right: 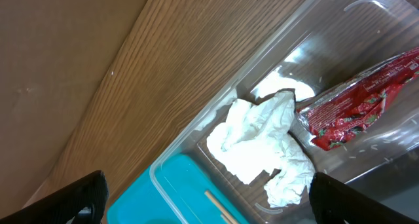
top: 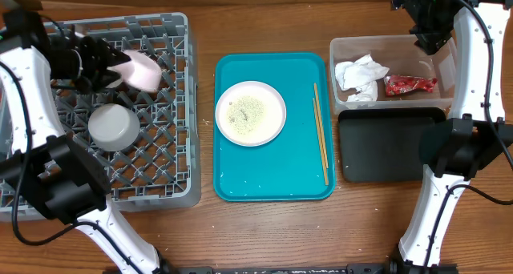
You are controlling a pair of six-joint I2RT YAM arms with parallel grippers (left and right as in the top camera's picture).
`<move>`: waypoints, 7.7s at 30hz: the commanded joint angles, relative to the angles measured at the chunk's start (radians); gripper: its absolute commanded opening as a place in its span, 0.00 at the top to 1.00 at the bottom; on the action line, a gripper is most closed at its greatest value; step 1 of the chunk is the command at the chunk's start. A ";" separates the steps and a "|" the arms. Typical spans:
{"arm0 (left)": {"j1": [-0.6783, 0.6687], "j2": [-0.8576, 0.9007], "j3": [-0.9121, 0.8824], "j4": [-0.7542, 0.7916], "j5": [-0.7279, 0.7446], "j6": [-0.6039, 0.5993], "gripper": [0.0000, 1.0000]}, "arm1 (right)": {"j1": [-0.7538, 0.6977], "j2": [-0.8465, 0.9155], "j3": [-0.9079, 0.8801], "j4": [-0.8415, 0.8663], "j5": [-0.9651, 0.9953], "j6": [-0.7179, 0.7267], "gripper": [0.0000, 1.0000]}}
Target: Sort waste into correct bins and load items into the dishwasher
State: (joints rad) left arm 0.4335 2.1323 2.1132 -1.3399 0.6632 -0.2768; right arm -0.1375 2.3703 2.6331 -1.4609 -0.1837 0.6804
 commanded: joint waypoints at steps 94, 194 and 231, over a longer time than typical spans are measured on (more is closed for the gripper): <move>-0.367 -0.039 0.237 0.066 -0.596 -0.041 0.00 | 0.796 0.014 -0.314 0.074 0.295 -0.472 0.35; -0.365 -0.039 0.237 0.047 -0.596 -0.041 0.00 | 0.607 -0.035 -0.320 0.038 0.082 -0.283 0.00; -0.375 -0.039 0.237 0.047 -0.595 -0.041 0.00 | 0.603 -0.546 -0.388 -0.233 0.379 -0.223 0.00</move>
State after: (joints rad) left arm 0.0650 2.1319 2.3257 -1.2934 0.0769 -0.3088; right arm 0.4698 1.8759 2.2478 -1.6955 0.2607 0.5205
